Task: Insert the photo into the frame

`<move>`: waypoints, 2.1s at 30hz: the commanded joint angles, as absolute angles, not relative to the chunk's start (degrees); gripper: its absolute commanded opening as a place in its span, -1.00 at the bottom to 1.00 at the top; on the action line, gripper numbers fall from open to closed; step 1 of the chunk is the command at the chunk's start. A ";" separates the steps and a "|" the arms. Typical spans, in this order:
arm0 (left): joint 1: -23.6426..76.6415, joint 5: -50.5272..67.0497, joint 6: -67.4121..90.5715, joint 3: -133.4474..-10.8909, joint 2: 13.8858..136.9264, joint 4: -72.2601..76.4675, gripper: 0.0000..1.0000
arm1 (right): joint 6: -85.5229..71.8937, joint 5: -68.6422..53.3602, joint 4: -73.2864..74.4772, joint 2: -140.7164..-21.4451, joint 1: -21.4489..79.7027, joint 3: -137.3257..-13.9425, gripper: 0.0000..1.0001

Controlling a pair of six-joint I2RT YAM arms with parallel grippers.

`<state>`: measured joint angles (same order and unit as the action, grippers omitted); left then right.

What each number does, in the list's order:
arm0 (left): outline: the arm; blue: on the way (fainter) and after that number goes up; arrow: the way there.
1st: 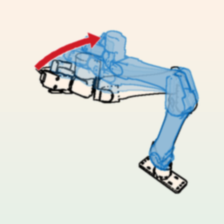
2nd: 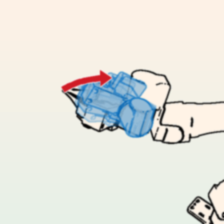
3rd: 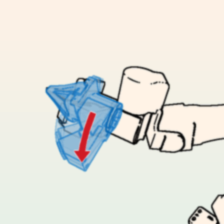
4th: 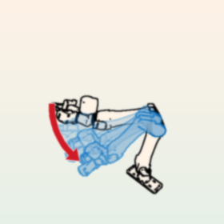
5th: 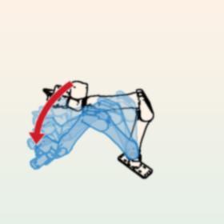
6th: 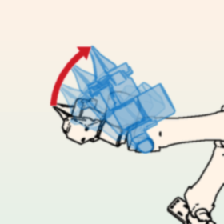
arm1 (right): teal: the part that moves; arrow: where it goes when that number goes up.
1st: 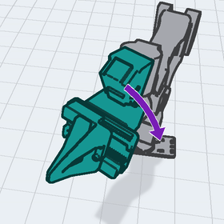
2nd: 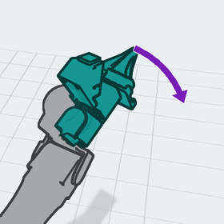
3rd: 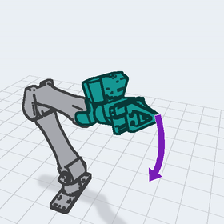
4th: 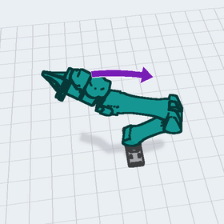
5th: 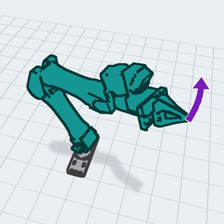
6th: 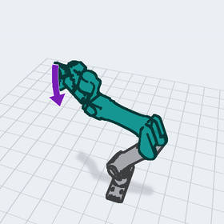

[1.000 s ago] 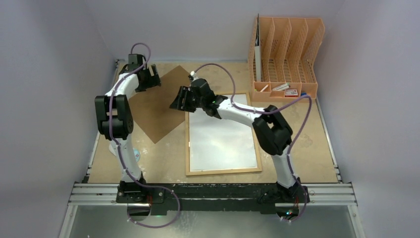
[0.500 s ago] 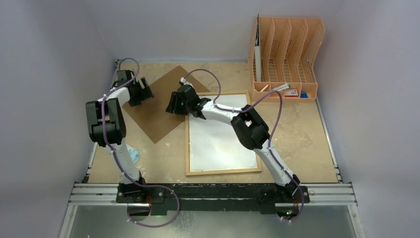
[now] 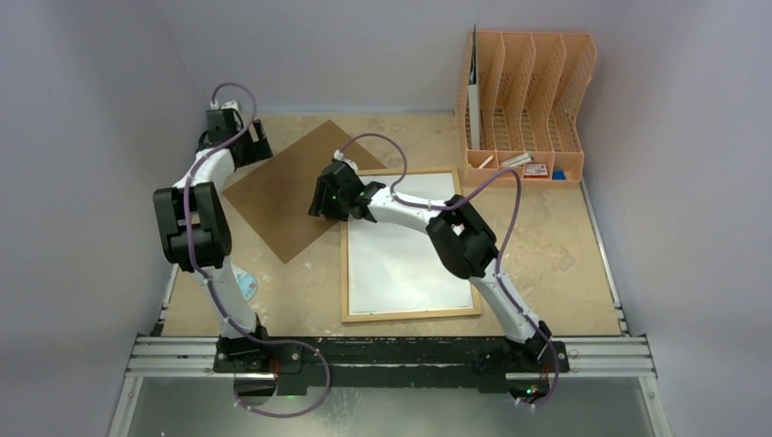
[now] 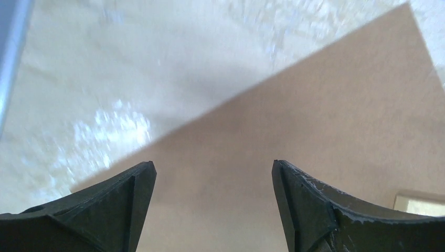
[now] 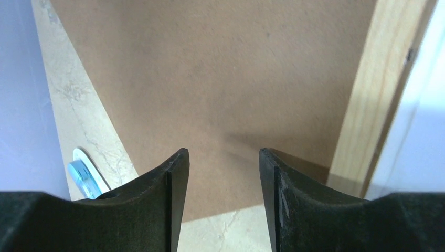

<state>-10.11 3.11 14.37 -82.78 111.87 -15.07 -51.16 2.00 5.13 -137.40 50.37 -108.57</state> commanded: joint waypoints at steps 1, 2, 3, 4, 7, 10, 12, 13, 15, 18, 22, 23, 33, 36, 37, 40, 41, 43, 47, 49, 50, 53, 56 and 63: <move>-10.28 1.99 6.12 -87.71 115.84 -6.71 0.73 | -55.82 0.49 13.66 -133.60 50.80 -105.24 0.12; -10.28 1.87 4.86 -88.70 117.21 -5.90 0.73 | -56.39 0.22 14.15 -133.44 50.72 -105.13 0.13; -10.28 1.59 4.04 -90.41 119.22 -5.77 0.73 | -57.15 -0.57 14.79 -133.46 50.78 -105.34 0.13; -10.28 1.37 3.50 -91.94 120.92 -6.24 0.73 | -58.03 -2.52 15.99 -133.61 50.78 -105.62 0.14; -10.70 -1.21 4.97 -98.04 126.68 -10.03 0.69 | -60.02 -5.32 18.37 -134.03 50.74 -106.85 0.14; -11.71 3.78 7.27 -99.59 129.89 -9.70 0.65 | -62.22 -5.87 18.69 -134.04 50.79 -107.39 0.15; -11.86 5.62 8.12 -99.33 130.51 -9.32 0.64 | -63.24 -6.12 19.13 -134.10 50.80 -107.61 0.15; -11.89 6.94 8.17 -99.15 130.66 -9.47 0.63 | -63.46 -6.06 19.34 -134.18 50.80 -107.85 0.15; -11.87 9.31 8.68 -98.64 130.55 -10.27 0.60 | -64.64 -5.79 20.26 -134.50 50.73 -107.97 0.15; -11.87 10.49 10.23 -97.19 130.00 -11.27 0.58 | -68.58 -4.04 18.70 -134.33 50.48 -105.88 0.15; -11.87 10.27 11.78 -96.21 129.63 -14.72 0.52 | -70.25 -0.81 16.30 -135.54 49.71 -104.62 0.13; -11.91 9.95 12.01 -95.58 129.18 -15.53 0.51 | -70.26 -0.19 17.39 -136.34 49.62 -105.80 0.13; -13.98 2.31 14.14 -86.38 121.56 -23.72 0.37 | -66.01 -3.42 3.45 -138.78 49.26 -102.10 0.13; -15.39 2.26 14.12 -82.18 119.33 -24.00 0.34 | -62.86 -4.71 3.35 -140.34 49.31 -103.65 0.12; -15.69 1.92 14.07 -80.88 118.75 -23.90 0.33 | -62.23 -4.95 2.99 -140.44 49.31 -103.46 0.12; -16.46 1.71 14.08 -77.54 116.87 -23.97 0.29 | -61.56 -6.16 0.99 -140.11 49.31 -101.79 0.12; -16.58 1.44 14.33 -76.39 116.05 -24.03 0.27 | -61.45 -6.54 0.66 -140.07 49.26 -101.44 0.12; -16.61 0.36 15.14 -74.06 114.13 -24.08 0.25 | -61.04 -7.39 0.48 -140.23 49.31 -101.34 0.12; -16.66 -1.17 16.76 -69.79 110.36 -24.63 0.21 | -60.14 -8.09 0.21 -140.23 49.31 -100.95 0.11; -16.70 -2.15 18.01 -68.85 108.53 -25.72 0.19 | -59.83 -8.57 0.13 -140.19 49.31 -100.73 0.10; -16.70 -2.35 18.68 -68.39 107.92 -26.09 0.17 | -59.82 -8.84 0.17 -140.19 49.31 -100.65 0.10; -16.70 -2.87 19.91 -67.09 106.36 -27.87 0.14 | -60.81 -10.42 0.18 -140.11 49.30 -100.45 0.09; -16.92 -5.81 20.61 -65.66 105.58 -29.65 0.13 | -62.29 -11.93 -1.38 -139.63 49.21 -100.73 0.07; -17.40 -5.73 16.70 -67.25 102.39 -29.30 0.21 | -62.53 -7.14 2.43 -136.42 48.99 -98.83 0.07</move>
<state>-16.86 -5.65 18.37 -66.41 104.81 -25.71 -62.98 -12.49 -1.21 -136.49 48.80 -102.04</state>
